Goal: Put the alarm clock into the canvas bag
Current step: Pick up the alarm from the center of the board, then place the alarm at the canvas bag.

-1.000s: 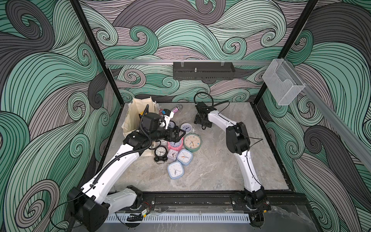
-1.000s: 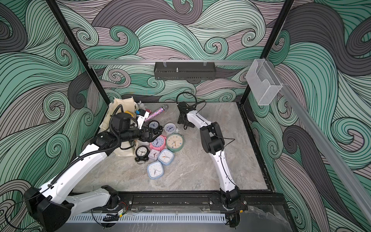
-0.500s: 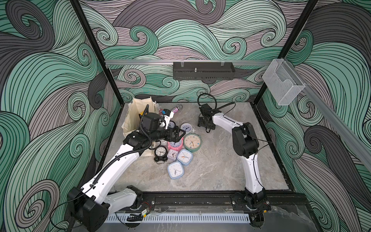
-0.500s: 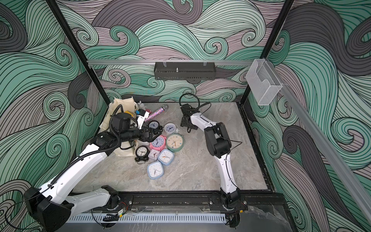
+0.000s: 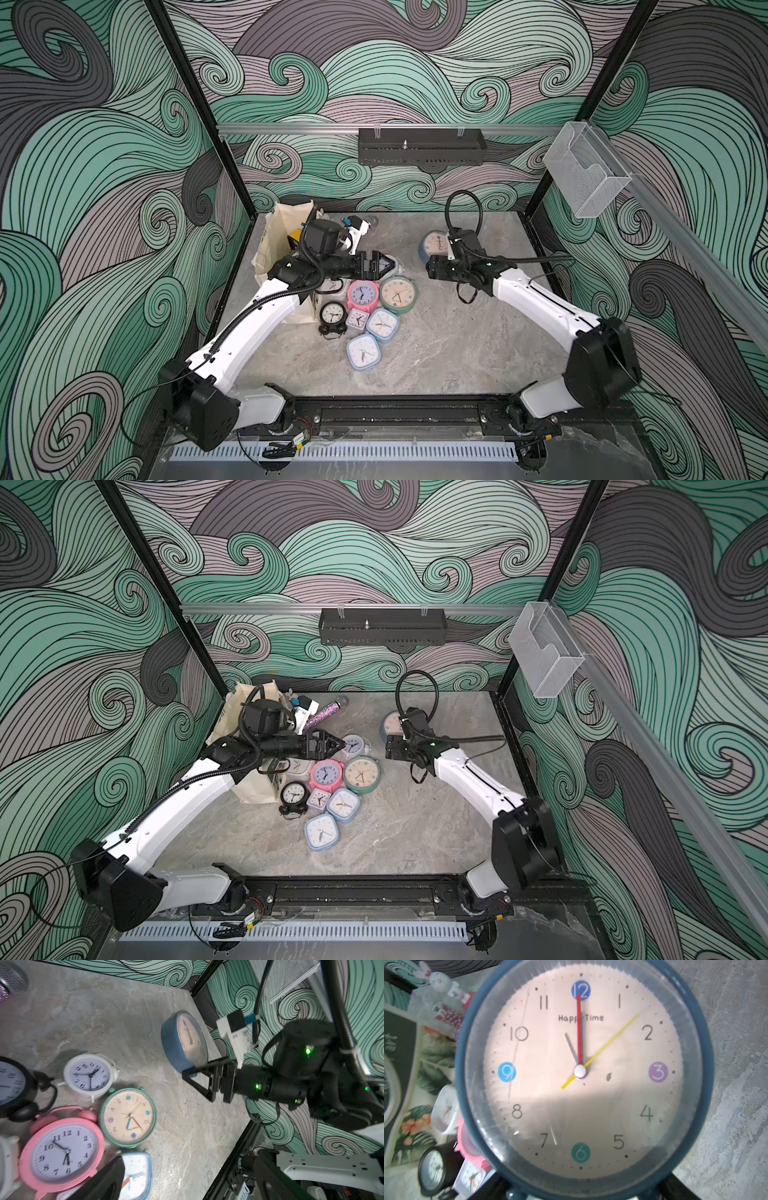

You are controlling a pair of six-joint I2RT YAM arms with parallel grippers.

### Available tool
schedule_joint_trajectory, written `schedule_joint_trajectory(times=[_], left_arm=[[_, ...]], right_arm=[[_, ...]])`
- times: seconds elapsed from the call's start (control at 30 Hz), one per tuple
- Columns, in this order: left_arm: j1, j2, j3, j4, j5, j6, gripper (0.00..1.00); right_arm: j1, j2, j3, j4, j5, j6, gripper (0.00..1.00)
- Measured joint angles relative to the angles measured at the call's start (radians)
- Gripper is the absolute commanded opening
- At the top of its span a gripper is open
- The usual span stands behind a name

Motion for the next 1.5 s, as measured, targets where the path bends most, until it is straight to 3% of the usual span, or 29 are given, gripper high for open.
schedule_joint_trajectory(times=[0.2,0.43,0.67,0.97,1.27,1.5], left_arm=[[-0.007,0.181,0.154,-0.007,0.137,-0.054,0.97],[-0.058,0.36,0.282,-0.082,0.219,-0.062,0.94],[-0.106,0.407,0.359,-0.112,0.232,-0.064,0.87],[-0.117,0.458,0.383,-0.097,0.23,-0.121,0.62],[-0.124,0.472,0.384,-0.065,0.229,-0.183,0.46],[-0.127,0.472,0.384,-0.055,0.226,-0.225,0.4]], right_arm=[[0.019,-0.204,-0.101,0.006,-0.076,-0.032,0.52],[0.029,-0.289,-0.116,0.006,-0.136,-0.047,0.51],[0.033,-0.301,-0.121,-0.004,-0.169,-0.06,0.5],[0.034,-0.317,-0.133,-0.01,-0.189,-0.064,0.49],[0.035,-0.317,-0.136,-0.012,-0.197,-0.064,0.49],[0.034,-0.317,-0.136,-0.014,-0.201,-0.064,0.51]])
